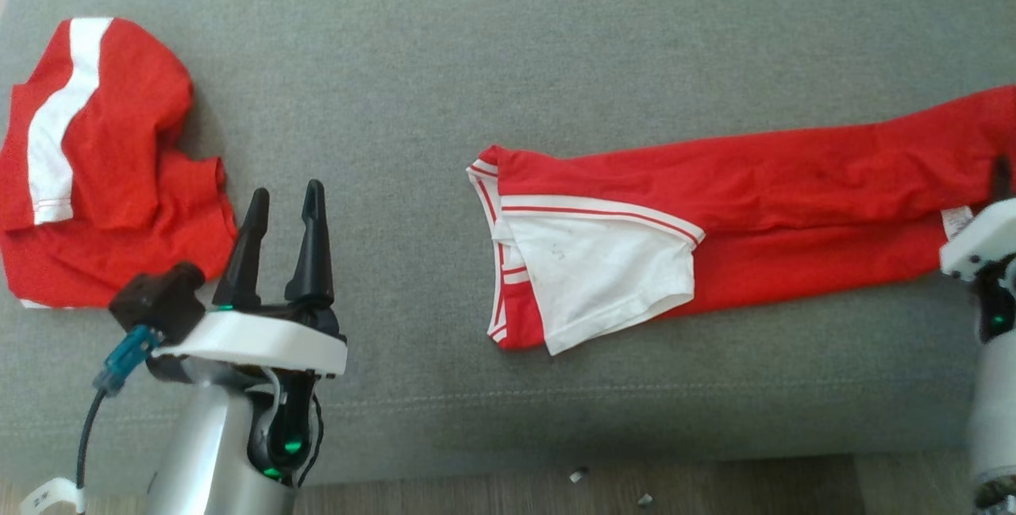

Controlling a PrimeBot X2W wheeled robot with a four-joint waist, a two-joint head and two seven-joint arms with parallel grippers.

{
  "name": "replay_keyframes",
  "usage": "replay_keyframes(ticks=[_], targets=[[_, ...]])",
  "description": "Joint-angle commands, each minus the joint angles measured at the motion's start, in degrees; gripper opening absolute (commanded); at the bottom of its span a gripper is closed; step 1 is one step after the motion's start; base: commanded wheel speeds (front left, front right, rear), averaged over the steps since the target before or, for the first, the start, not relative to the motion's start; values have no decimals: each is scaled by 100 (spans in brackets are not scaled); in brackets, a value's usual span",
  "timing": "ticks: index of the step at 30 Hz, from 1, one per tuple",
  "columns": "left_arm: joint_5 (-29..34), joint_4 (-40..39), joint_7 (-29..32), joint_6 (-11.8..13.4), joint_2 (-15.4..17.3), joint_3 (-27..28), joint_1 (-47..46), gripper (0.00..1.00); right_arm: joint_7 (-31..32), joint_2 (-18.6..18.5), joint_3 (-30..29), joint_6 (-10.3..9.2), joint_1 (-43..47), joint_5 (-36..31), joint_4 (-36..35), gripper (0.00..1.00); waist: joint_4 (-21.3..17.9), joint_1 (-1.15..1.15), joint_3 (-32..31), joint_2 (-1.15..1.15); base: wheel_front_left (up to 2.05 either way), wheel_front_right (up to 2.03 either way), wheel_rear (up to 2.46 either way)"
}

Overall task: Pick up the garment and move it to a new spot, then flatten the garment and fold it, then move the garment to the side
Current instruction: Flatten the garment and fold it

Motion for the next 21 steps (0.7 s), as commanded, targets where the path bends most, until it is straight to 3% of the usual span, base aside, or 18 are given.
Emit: replay_keyframes(ticks=[1,10,21], targets=[[-12,-164,-70,44,44,161,-103,100,51,78,233,35,-152,32,-274,0,-14,0,-61,0,0,0,0],[-38,-108,-70,38,44,199,-4,100,539,475,1042,35,-26,791,-747,0,-66,0,-289,0,0,0,0],[-59,-94,-70,60,43,230,132,100,1482,916,2283,35,650,2017,-2262,0,-124,0,-544,0,0,0,0]])
